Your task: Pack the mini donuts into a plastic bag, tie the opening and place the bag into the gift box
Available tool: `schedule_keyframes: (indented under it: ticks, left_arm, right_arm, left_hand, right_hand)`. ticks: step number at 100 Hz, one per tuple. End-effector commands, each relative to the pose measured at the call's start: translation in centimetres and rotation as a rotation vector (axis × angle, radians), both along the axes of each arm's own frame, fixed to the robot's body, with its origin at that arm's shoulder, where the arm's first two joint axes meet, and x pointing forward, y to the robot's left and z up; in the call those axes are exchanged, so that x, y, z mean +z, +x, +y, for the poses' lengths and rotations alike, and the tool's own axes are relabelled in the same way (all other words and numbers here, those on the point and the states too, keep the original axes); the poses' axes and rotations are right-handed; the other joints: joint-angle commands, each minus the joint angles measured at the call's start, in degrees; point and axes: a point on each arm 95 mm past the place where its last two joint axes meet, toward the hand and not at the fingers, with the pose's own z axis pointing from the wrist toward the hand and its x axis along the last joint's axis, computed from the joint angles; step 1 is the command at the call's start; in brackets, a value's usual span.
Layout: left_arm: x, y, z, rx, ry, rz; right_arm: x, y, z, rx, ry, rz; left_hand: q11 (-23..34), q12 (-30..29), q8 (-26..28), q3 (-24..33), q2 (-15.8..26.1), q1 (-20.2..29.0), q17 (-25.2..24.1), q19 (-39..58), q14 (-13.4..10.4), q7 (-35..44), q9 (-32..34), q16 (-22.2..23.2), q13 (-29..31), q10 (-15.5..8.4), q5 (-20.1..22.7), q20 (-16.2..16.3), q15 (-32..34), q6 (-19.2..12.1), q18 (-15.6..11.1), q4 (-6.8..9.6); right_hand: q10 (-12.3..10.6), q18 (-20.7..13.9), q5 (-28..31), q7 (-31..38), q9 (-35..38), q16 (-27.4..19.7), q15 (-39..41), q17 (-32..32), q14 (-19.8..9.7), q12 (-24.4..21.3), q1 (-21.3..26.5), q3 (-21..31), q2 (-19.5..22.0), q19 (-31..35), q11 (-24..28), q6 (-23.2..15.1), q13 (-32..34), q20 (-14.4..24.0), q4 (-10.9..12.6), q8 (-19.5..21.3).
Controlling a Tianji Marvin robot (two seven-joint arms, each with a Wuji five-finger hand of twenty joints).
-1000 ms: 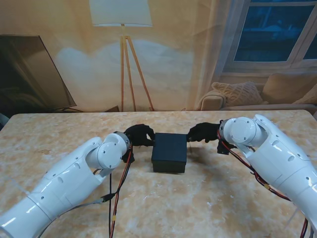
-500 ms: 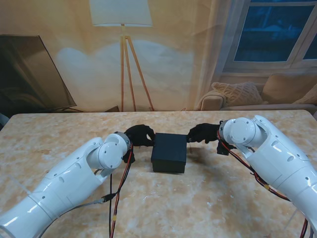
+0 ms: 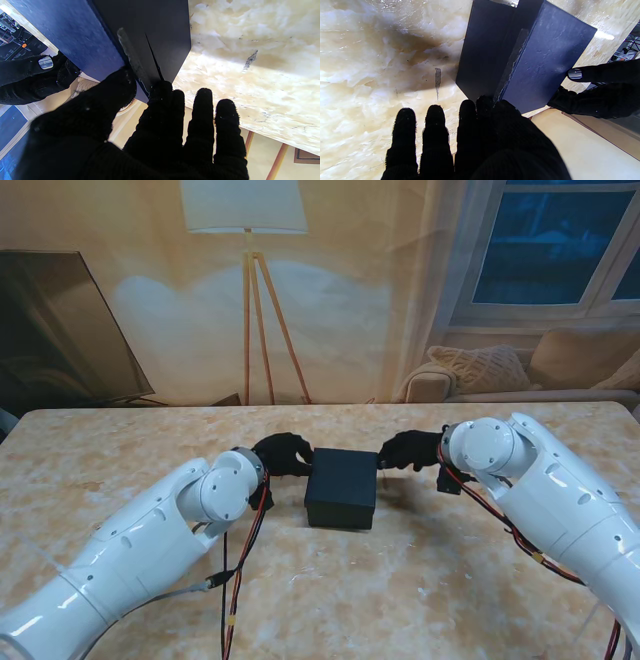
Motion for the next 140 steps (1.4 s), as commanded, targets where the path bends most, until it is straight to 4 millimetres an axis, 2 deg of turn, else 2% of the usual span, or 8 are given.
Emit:
schedule_keyframes:
  ticks: [1, 20, 45, 51, 98, 140]
  left_arm:
    - [-0.45, -0.53, -0.95, -0.021, -0.007, 0.024]
    - [-0.35, -0.49, -0.95, -0.020, -0.008, 0.024]
    - [-0.44, -0.53, -1.01, -0.015, -0.011, 0.028]
    - [-0.43, -0.55, -1.02, -0.016, -0.011, 0.025]
    - [-0.17, -0.73, -0.87, -0.014, -0.024, 0.010]
    - [-0.07, -0.71, -0.90, -0.017, -0.024, 0.003]
  right_arm:
    - [-0.27, -0.41, 1.48, 0.031, 0.016, 0.017]
    - [-0.18, -0.38, 1.41, 0.028, 0.017, 0.011]
    - [-0.44, -0.39, 1.50, 0.024, 0.026, 0.020]
    - [-0.46, -0.38, 1.55, 0.023, 0.029, 0.018]
    - [0.16, -0.21, 1.70, 0.015, 0.044, -0.011]
    - [-0.09, 0.00, 1.94, 0.016, 0.036, -0.002]
  left_hand:
    - [0.7, 0.2, -1.0, 0.4, 0.6, 0.7, -0.4, 1.0, 0.4, -4.0, -0.2, 0.9, 0.0, -1.3, -2.7, 1.5, 0.7, -7.8, 0.1, -0.50]
    - [0.7, 0.2, -1.0, 0.2, 0.8, 0.5, -0.2, 1.3, 0.7, -4.1, -0.1, 0.9, 0.0, -0.9, -2.5, 1.6, 0.8, -7.5, 0.8, -0.49]
    - [0.8, 0.4, -0.9, 0.1, 0.9, 0.4, -0.1, 1.9, 0.9, -4.2, -0.1, 1.3, 0.2, -0.5, -2.3, 1.9, 1.3, -7.3, 1.3, -0.49]
    - [0.9, 0.5, -0.9, 0.2, 0.8, 0.4, 0.0, 2.1, 1.8, -4.2, 0.1, 1.5, 0.1, -0.5, -2.1, 2.0, 1.5, -7.2, 1.4, -0.48]
    - [2.0, 1.8, -0.5, 0.2, 1.0, 0.4, 0.4, 3.7, 2.6, -4.0, 1.3, 3.3, 0.9, 0.9, -1.0, 3.1, 3.3, -6.1, 2.6, -0.45]
    - [2.5, 3.1, -0.3, 0.3, 0.9, 0.4, 0.5, 3.8, 2.9, -4.0, 1.2, 5.0, 1.0, 0.9, -1.0, 3.8, 4.3, -6.2, 2.6, -0.45]
  right_hand:
    - [-2.1, 0.6, -3.0, -5.9, -0.1, 1.2, 0.0, -0.5, 0.4, 0.4, 1.9, -0.5, 1.3, 0.1, 0.1, -11.5, 0.7, 0.8, -0.7, -2.1]
    - [-1.8, 0.5, -2.9, -6.0, -0.2, 1.2, -0.1, -0.4, 0.4, 0.4, 0.9, -1.2, 1.0, 0.1, 0.1, -11.0, 0.7, 0.8, -0.9, -2.1]
    - [-0.8, 1.0, -3.0, -6.7, -0.3, 1.2, 0.1, -0.4, 0.6, 0.6, -4.7, -3.8, 0.0, 0.3, 0.3, -9.8, 0.7, 0.9, -0.5, -2.3]
    - [-0.8, 1.1, -2.7, -6.7, -0.2, 1.3, 0.2, -0.3, 0.7, 0.7, -5.0, -4.0, 0.2, 0.4, 0.3, -9.9, 0.9, 0.9, -0.4, -2.2]
    - [-0.6, 1.8, -2.4, -6.9, 0.3, 1.9, 0.6, -0.2, 1.1, 1.3, -4.7, -6.2, 1.3, 1.3, 0.5, -10.2, 1.4, 1.5, -0.1, -1.3]
    - [-0.3, 1.9, -2.1, -6.7, 0.3, 2.2, 0.7, -0.2, 1.2, 1.5, -3.8, -8.0, 1.6, 1.4, 0.5, -10.0, 1.6, 1.8, -0.3, -1.2]
